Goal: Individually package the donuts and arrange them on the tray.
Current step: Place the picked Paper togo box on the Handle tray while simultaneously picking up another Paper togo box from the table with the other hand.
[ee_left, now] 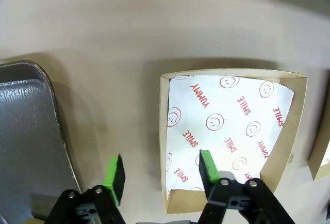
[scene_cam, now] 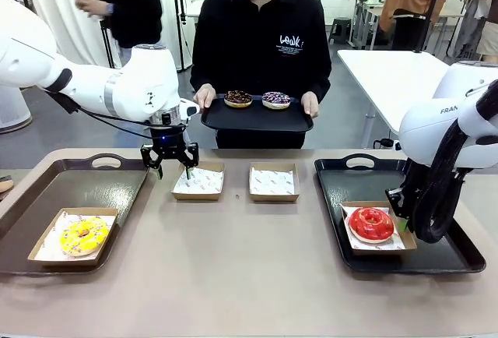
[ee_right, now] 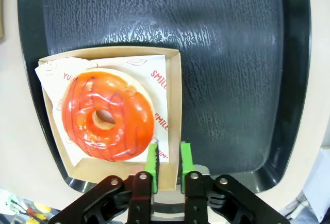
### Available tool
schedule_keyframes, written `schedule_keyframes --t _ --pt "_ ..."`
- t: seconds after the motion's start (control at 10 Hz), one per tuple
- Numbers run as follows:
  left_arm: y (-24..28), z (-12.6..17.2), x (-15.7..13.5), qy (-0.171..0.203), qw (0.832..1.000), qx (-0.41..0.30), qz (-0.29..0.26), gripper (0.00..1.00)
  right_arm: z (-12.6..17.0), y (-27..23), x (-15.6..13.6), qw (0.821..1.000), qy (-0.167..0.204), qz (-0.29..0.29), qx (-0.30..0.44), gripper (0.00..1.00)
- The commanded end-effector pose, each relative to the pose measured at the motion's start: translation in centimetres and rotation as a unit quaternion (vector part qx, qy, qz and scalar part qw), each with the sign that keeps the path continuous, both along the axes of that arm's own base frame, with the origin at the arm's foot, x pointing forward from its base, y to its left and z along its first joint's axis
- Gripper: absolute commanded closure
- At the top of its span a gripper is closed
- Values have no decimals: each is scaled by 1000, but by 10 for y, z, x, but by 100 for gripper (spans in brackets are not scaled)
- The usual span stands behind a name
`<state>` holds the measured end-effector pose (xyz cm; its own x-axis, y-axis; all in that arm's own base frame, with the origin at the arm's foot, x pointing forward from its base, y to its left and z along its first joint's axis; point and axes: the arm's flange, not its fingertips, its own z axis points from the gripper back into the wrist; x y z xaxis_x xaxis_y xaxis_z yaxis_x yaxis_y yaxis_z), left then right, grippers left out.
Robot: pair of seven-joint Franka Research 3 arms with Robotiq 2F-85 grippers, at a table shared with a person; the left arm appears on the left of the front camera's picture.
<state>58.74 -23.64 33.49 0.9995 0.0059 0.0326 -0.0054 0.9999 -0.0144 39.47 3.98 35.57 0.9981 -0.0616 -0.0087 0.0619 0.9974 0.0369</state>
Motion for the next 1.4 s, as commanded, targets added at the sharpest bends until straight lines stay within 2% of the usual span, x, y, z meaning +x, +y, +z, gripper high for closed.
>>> schedule_keyframes --t 0.0,0.1,0.2,0.3,0.4,1.0,1.1,1.2,1.3 --pt "-2 0 6 1 1000 3 -2 100 -5 2 -10 1000 -9 -6 8 0" --pt "-2 0 6 2 1000 2 -3 100 -5 2 -10 1000 -8 -6 8 0" --pt "-2 -1 6 2 1000 0 -3 85 -5 3 -11 1000 -7 -6 8 0" --pt "-2 -1 5 3 1000 -2 -4 94 -5 3 -11 1000 -7 -6 8 4" --pt "-2 -2 5 4 1000 -3 -5 100 -6 3 -11 1000 -7 -6 7 0" --pt "1 -1 3 5 1000 -8 -13 100 -4 4 -13 1000 -9 -7 9 0" --pt "0 3 1 6 1000 -4 -14 100 3 -1 -15 999 -11 -15 30 0" --pt "-1 16 -4 28 999 -10 -28 100 22 -16 -18 996 -1 -13 90 0" --pt "-3 33 -10 28 999 -13 -40 100 43 -42 -22 987 -3 -4 158 0"
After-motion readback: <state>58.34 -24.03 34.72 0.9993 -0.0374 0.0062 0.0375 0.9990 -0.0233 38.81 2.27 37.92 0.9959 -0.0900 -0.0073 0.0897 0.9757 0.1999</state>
